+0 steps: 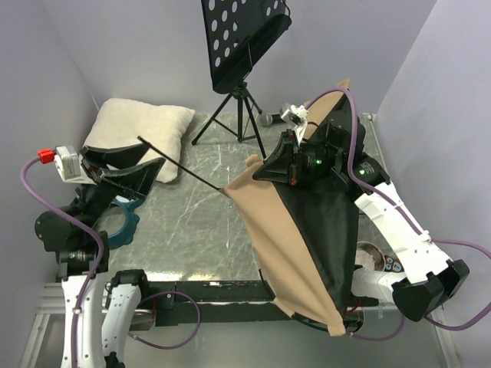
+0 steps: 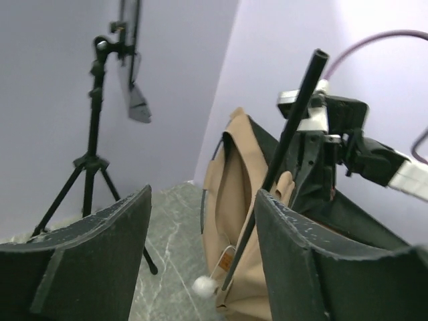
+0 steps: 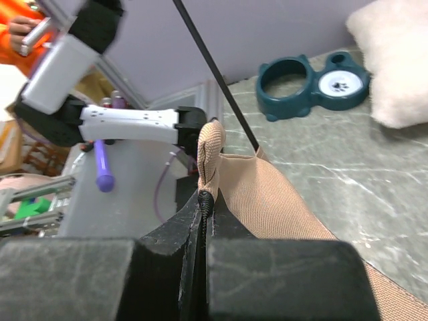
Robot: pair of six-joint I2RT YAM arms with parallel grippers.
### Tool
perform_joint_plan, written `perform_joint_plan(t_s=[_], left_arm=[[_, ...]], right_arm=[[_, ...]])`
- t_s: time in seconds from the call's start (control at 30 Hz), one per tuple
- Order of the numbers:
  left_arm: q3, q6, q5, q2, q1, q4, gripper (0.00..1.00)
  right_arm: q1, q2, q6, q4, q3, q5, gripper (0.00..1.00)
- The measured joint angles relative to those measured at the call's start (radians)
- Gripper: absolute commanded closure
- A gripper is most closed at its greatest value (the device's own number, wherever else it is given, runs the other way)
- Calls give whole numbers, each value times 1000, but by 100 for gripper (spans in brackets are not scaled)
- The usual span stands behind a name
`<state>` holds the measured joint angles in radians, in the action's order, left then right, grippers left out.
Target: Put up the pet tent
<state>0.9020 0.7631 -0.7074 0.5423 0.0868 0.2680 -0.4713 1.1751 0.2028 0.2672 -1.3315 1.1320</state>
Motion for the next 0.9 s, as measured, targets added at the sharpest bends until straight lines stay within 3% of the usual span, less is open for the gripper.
perform_joint_plan(t_s=[0.27,0.43,0.57,0.77,0.9], left_arm=[[-42,120,-110,71,2,393,43],[-51,177,-140,93,2,550,30],[-66,162,-156,79,2,542,28],[-34,34,-257,52,2,332,26],[-19,9,-341,52,2,283,27]], right_arm=[[0,8,80,-73,19,58,100],[0,13,113,-102,24,88,100],[1,21,134,-117,24,111,100],[21,23,156,-126,24,146,100],[29,25,164,-130,24,154,100]])
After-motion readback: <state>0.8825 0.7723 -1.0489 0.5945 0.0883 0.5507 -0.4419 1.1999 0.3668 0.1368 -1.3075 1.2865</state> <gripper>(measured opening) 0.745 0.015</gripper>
